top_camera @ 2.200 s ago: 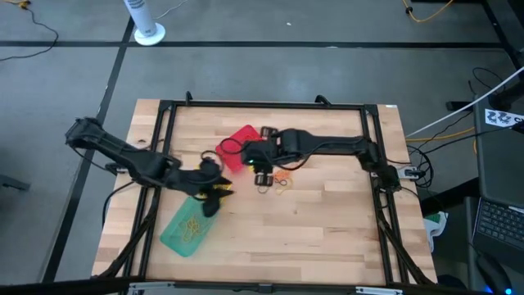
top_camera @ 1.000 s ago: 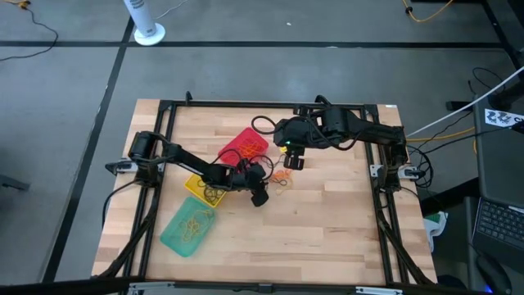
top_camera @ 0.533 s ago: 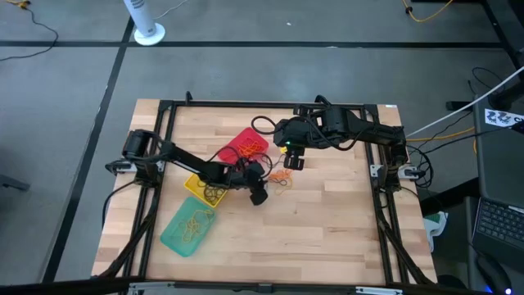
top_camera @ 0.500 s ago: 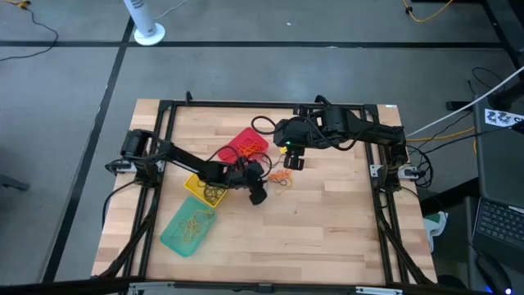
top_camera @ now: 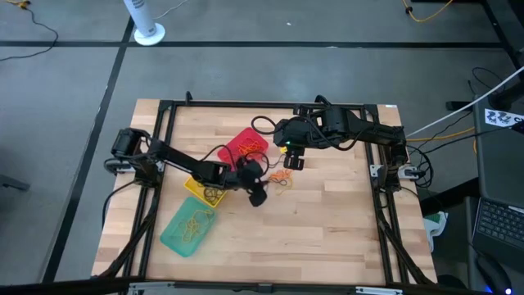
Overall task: Sort rubber bands into baskets
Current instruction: Put the black rubber band into the yellow bin
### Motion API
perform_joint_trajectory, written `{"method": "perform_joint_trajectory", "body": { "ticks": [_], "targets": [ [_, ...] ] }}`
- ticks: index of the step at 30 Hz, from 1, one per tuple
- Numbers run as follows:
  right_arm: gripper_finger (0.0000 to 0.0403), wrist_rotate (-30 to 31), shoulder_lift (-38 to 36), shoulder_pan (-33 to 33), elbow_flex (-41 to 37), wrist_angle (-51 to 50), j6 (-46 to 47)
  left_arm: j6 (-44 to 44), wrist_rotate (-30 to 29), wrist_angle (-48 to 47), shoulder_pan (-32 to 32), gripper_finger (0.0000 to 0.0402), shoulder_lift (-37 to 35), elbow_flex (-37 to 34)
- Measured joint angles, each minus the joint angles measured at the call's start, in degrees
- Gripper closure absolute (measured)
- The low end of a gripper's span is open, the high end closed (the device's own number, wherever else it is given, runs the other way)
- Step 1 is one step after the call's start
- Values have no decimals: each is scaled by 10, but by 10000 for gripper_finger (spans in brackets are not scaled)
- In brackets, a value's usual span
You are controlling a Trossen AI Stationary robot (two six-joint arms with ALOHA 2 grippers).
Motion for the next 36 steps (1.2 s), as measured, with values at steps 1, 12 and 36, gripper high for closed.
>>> {"method": "perform_joint_trajectory", "body": {
  "ticks": [1,12,36],
  "targets": [
    [247,0,0,0,0,0,0,4,0,12,-3,237,2,0],
    [247,0,0,0,0,2,0,11,-3,36,-24,237,51,0],
    [247,-1,0,0,0,3,0,14,-4,-36,-13,237,55,0]
  ]
}}
